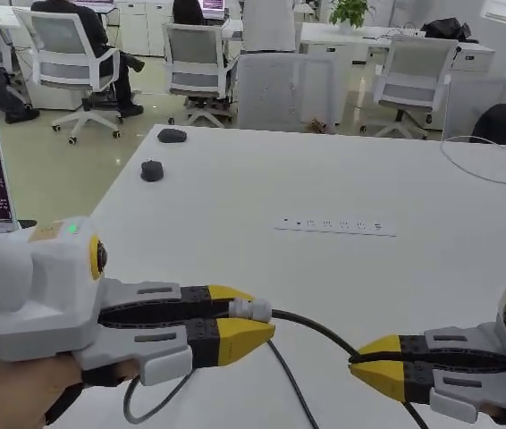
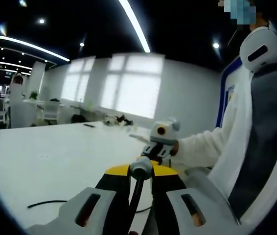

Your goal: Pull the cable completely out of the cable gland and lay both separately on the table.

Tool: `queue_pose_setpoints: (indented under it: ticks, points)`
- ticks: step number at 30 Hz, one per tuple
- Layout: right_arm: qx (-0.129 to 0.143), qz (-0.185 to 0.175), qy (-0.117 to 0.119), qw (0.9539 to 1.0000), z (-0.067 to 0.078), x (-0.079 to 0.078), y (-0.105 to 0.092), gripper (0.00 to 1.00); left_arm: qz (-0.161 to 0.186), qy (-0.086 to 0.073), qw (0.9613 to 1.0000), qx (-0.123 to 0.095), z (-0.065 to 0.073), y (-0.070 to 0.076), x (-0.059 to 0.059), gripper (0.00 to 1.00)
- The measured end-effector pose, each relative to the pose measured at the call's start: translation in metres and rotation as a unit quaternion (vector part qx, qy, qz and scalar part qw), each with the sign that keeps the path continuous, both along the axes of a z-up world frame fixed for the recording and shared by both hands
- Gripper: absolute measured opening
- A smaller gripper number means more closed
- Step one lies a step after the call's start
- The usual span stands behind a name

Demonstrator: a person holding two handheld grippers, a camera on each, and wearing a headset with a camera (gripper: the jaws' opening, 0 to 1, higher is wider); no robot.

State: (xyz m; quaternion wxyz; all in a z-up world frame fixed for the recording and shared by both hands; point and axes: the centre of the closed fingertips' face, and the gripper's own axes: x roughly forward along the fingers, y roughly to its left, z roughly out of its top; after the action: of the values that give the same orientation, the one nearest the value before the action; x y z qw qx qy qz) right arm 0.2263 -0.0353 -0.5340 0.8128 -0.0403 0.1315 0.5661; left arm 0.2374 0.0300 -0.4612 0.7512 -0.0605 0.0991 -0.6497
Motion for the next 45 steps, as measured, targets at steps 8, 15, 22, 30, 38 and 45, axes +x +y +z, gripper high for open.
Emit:
queue_pose_setpoints:
  ticks: [8,15,22,30,38,45]
  points:
    - [-0.001,-0.005,0.02,0.9998,-0.002,0.003,-0.008,0.03,0.011,-0.012,0.9996,0.023,-0.005,-0.004,0.004,0.16]
    - [0.004,-0.004,-0.004,1.0,0.021,0.007,-0.004,0.09,0.011,-0.009,0.9995,0.027,-0.008,-0.011,0.006,0.16]
    - [0.021,0.011,-0.041,0.9989,0.046,0.01,0.014,0.13,0.017,-0.001,0.9993,0.034,-0.016,-0.02,0.01,0.16]
    - [0.019,0.034,-0.055,0.9977,0.051,0.009,0.033,0.1,0.006,0.004,0.9994,0.034,-0.019,-0.025,0.006,0.16]
    - [0.028,0.051,-0.063,0.9963,0.054,0.005,0.041,0.03,0.01,0.01,0.9996,0.025,-0.017,-0.021,0.008,0.16]
    - [0.016,0.048,-0.076,0.9959,0.053,0.006,0.044,0.03,0.013,0.011,0.9996,0.024,-0.017,-0.019,0.011,0.16]
